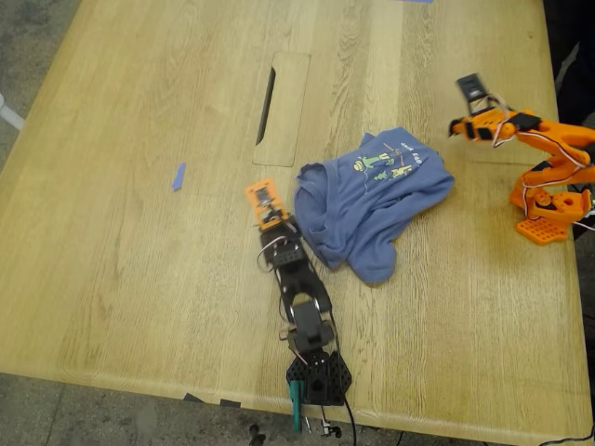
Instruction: Fold a T-shirt
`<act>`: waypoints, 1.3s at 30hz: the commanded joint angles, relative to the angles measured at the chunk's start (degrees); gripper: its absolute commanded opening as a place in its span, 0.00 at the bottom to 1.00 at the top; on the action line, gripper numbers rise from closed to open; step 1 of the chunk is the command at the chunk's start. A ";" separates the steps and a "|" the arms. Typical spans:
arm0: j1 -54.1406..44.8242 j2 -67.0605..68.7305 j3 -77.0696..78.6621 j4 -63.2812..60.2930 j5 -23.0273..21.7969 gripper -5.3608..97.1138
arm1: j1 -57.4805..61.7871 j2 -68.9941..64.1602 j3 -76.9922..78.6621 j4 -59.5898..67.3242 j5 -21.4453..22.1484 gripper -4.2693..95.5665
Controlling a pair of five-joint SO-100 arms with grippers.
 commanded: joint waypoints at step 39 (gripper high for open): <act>-61.44 85.96 30.41 75.76 -16.17 0.05 | 69.43 57.30 33.40 50.98 -2.02 0.04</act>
